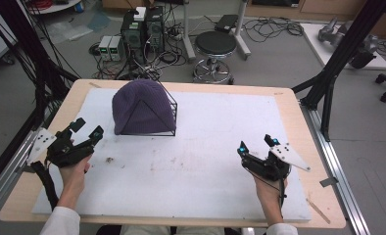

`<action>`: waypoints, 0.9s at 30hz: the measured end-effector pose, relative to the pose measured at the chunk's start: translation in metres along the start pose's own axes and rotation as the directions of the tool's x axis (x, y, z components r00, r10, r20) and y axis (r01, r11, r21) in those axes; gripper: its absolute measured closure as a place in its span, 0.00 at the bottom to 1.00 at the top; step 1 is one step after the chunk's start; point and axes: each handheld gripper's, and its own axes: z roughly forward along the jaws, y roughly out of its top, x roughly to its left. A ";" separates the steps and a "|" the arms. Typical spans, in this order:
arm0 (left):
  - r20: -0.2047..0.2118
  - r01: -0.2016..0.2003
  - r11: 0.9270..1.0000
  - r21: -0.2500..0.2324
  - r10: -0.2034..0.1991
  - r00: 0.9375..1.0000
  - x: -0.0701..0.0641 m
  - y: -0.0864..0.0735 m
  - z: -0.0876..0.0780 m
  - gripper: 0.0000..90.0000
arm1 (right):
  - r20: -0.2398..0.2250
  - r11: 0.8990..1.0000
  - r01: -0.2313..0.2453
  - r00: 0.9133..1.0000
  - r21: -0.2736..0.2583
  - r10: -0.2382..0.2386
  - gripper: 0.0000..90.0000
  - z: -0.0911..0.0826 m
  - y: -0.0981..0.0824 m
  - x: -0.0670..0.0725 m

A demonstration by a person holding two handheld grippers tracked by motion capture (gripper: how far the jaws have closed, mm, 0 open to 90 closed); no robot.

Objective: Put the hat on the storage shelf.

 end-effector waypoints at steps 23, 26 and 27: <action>-0.072 -0.019 0.997 0.072 0.025 0.997 0.009 -0.029 -0.029 0.19 | 0.125 1.000 -0.030 0.992 -0.005 0.030 0.13 -0.020 -0.047 -0.016; -0.066 -0.011 0.997 0.078 0.017 0.998 0.009 -0.033 -0.030 0.19 | 0.123 0.999 -0.043 0.992 -0.004 0.043 0.13 -0.020 -0.050 -0.015; -0.061 -0.012 0.997 0.077 0.016 0.998 0.009 -0.033 -0.030 0.19 | 0.121 0.999 -0.045 0.992 -0.006 0.045 0.13 -0.020 -0.050 -0.015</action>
